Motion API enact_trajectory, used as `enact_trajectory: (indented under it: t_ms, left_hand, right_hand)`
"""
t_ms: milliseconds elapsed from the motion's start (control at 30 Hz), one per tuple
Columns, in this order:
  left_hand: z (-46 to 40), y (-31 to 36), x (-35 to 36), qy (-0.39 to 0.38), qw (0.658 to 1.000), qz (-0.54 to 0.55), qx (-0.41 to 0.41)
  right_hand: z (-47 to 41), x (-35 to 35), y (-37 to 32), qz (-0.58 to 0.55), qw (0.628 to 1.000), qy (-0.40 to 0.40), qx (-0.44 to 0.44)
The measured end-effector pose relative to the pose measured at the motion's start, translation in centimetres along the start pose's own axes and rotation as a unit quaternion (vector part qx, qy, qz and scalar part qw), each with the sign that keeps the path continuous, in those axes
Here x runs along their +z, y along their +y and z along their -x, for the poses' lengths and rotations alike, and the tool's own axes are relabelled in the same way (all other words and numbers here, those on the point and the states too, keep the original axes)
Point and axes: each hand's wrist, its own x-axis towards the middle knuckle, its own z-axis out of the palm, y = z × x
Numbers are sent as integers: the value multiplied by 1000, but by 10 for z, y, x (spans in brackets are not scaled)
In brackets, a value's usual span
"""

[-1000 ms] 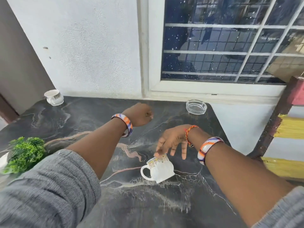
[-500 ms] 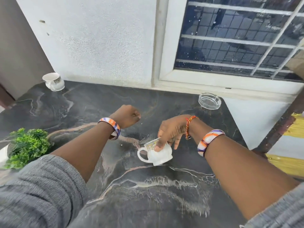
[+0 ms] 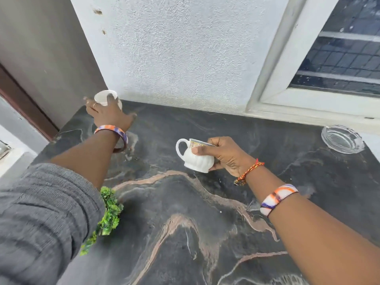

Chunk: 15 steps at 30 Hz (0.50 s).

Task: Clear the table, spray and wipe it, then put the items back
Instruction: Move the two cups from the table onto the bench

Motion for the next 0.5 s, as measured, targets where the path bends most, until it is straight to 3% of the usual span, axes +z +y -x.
enact_trajectory:
  t_ms: [200, 300, 367, 500]
  left_hand:
    - [-55, -20, 11, -70, 997, 22, -37]
    - [-71, -22, 19, -42, 998, 30, -44]
    - [-70, -21, 18, -11, 999, 48, -18]
    - [-50, -2, 5, -38, 989, 130, 56]
  right_hand:
    - [-14, 13, 7, -52, 998, 40, 10]
    - [-9, 11, 8, -56, 997, 60, 11]
    - [-2, 8, 7, -50, 995, 84, 7]
    - [12, -1, 6, -37, 990, 134, -9]
